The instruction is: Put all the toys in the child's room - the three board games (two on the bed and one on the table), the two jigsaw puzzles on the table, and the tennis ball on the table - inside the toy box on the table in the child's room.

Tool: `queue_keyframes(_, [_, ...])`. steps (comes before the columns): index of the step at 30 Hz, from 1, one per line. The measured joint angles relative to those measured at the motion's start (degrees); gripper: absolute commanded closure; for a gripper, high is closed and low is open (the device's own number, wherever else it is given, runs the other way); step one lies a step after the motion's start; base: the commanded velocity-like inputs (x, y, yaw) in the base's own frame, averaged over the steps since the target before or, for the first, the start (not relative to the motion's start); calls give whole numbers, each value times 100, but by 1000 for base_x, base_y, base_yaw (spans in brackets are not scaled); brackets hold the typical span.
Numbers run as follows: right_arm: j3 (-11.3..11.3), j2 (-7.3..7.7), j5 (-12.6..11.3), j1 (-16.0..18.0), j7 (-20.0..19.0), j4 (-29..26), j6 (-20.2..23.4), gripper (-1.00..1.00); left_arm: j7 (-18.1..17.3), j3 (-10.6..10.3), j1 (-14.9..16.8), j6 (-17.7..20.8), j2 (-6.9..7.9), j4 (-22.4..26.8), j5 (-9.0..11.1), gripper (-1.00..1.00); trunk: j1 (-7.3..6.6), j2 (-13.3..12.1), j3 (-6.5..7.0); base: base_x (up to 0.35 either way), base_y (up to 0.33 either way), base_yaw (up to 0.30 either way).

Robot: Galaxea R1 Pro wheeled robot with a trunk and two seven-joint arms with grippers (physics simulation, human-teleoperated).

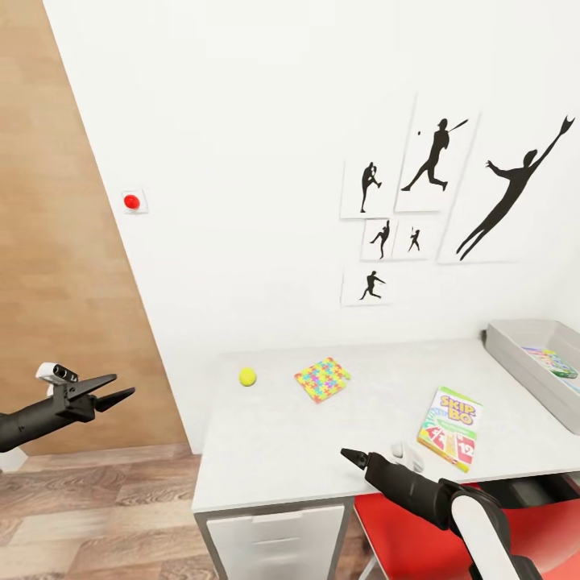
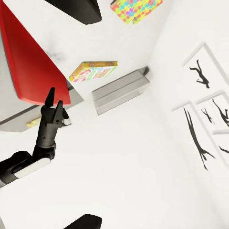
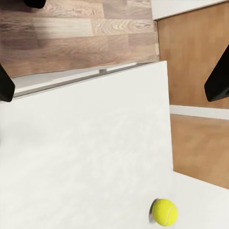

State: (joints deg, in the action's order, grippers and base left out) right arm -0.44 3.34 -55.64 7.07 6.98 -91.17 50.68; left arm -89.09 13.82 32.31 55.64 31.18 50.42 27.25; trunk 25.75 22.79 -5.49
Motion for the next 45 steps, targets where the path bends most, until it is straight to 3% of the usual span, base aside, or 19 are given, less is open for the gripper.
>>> queue_keyframes(22, [11,0,0,0,2,2,1,-100,0,-1,-1,0,-8,4,-1,-100,0,0,0,0,71,9])
queue_keyframes(35, [9,0,-2,1,-3,3,8,-100,1,1,-2,0,-7,2,1,-100,-1,0,0,9,129,266])
queue_keyframes(45, [3,1,1,1,-8,2,9,-100,9,1,-3,-8,-15,-4,1,-100,-1,0,0,190,52,249])
